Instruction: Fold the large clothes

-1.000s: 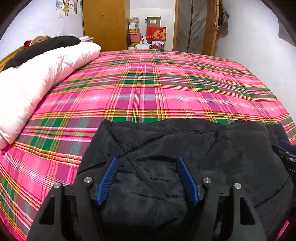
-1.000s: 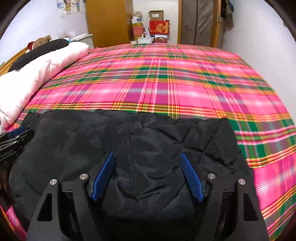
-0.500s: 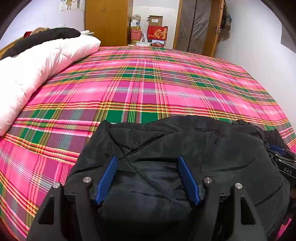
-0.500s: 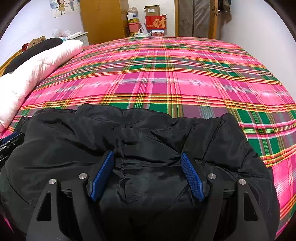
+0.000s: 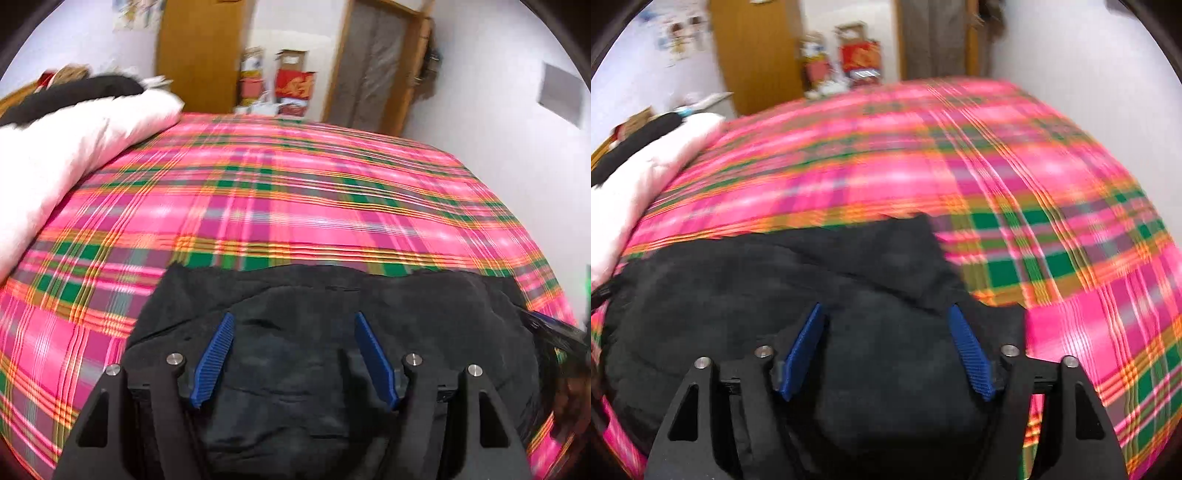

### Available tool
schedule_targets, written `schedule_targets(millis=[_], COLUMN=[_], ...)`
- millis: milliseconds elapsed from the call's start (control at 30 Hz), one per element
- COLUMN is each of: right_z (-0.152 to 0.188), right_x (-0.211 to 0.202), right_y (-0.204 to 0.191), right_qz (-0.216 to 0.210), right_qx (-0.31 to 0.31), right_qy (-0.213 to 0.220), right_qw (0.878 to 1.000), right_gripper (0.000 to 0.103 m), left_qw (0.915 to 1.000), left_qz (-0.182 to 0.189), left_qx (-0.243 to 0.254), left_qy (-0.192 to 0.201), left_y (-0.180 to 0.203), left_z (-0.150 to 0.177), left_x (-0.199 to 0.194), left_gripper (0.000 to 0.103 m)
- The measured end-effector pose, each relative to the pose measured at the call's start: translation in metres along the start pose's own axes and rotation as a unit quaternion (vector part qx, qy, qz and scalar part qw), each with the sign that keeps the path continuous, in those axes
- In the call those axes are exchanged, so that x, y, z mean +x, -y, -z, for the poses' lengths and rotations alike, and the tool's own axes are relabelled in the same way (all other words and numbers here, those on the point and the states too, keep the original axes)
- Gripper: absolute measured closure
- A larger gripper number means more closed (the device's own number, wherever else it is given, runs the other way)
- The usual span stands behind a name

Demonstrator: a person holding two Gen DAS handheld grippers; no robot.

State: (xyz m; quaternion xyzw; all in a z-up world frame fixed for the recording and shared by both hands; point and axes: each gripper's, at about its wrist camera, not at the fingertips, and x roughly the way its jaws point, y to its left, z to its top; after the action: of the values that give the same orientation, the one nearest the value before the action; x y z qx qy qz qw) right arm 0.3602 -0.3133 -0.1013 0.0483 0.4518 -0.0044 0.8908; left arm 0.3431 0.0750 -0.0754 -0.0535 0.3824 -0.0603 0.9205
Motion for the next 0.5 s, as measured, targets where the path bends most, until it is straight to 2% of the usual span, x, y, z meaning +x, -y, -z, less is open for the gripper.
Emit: schedule_targets(millis=[67, 133, 300, 500], right_z=[0.001, 0.0, 0.002, 0.006], right_x=[0.017, 0.024, 0.042, 0.043], right_y=[0.007, 0.005, 0.009, 0.007], right_qz=[0.005, 0.007, 0.008, 0.016], right_qx=[0.002, -0.003, 0.004, 0.003], right_qy=[-0.009, -0.008, -0.012, -0.012], right_qw=[1.0, 1.0, 1.0, 1.0], right_gripper=[0.035, 0.035, 0.035, 0.035], left_qw=[0.9996, 0.9987, 0.9993, 0.9995], left_qz=[-0.005, -0.007, -0.003, 0.014], left_qx=[0.017, 0.01, 0.012, 0.002], left_qy=[-0.02, -0.05, -0.037, -0.029], left_y=[0.006, 0.001, -0.002, -0.008], left_z=[0.005, 0.012, 0.014, 0.017], left_x=[0.013, 0.031, 0.041, 0.047], left_gripper=[0.033, 0.032, 0.032, 0.032])
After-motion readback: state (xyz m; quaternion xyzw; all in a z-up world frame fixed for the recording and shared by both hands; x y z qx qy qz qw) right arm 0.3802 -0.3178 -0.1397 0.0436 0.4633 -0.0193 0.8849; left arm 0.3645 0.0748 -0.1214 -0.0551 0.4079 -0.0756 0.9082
